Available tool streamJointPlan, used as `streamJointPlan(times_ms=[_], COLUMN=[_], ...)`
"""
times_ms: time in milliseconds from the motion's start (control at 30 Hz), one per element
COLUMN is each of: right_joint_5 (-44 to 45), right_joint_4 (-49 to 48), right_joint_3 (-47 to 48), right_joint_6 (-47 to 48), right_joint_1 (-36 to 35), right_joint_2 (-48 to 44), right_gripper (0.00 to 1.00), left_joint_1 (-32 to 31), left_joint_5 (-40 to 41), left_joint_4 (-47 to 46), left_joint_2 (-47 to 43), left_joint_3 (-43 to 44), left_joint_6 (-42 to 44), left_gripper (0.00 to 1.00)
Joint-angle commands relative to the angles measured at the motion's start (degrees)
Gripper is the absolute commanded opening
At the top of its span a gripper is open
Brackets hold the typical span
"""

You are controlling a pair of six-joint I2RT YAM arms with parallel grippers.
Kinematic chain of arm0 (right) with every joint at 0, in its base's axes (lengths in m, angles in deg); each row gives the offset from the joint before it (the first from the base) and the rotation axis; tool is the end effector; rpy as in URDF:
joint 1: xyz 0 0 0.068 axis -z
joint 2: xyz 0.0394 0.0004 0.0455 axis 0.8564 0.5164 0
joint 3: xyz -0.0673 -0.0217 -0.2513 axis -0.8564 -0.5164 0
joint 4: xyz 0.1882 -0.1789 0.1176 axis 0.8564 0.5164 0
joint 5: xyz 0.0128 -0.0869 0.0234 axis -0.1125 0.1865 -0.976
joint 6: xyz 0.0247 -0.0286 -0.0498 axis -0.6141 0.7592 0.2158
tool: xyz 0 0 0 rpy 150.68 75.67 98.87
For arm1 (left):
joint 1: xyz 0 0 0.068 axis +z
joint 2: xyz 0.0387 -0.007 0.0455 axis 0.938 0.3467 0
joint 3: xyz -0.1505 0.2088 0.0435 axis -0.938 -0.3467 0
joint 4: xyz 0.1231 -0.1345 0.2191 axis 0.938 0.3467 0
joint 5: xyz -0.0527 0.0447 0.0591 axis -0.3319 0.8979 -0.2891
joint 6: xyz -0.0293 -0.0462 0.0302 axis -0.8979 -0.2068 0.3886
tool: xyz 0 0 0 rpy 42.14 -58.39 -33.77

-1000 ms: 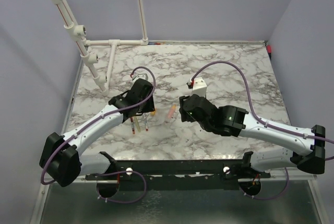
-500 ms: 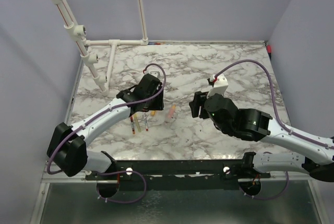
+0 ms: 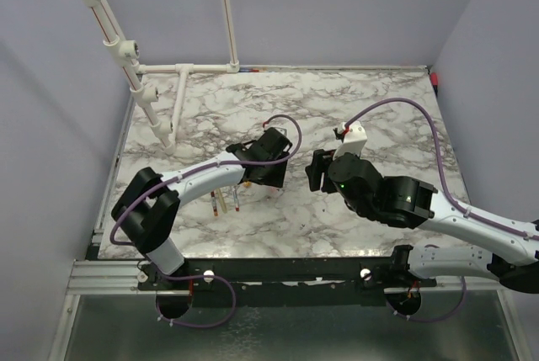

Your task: Insert the pens into the pen caps

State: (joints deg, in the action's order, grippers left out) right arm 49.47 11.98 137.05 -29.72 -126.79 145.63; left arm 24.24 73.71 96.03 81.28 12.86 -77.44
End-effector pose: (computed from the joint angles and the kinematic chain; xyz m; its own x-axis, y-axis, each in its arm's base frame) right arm 0.1229 0.2181 0.3491 -0.4450 0.0450 -0.8944 -0.2747 0.9437 0.1841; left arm 0.2542 -0.2494 0.1865 -0.8321 0.1789 -0.5249 0.2992 0.9418 -0.1532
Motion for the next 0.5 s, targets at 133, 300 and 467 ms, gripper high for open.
streamJointPlan(times_ms=[133, 300, 467], right_joint_5=[1.6, 1.7, 1.6], right_joint_4=[0.2, 0.0, -0.4], right_joint_3=[-1.0, -1.0, -1.0], right_joint_6=[-0.7, -0.6, -0.4], right_joint_1=[0.2, 0.2, 0.3], right_joint_2=[-1.0, -0.9, -0.4], right_gripper=[0.65, 0.65, 0.66], left_joint_1=[-0.9, -0.9, -0.9], left_joint_5=[1.6, 1.7, 2.1], left_joint_4=[-1.1, -1.3, -1.2], left_joint_2=[8.0, 11.5, 14.2], left_joint_3=[3.6, 5.3, 6.3], left_joint_6=[1.4, 1.9, 2.2], left_gripper=[0.61, 0.55, 0.49])
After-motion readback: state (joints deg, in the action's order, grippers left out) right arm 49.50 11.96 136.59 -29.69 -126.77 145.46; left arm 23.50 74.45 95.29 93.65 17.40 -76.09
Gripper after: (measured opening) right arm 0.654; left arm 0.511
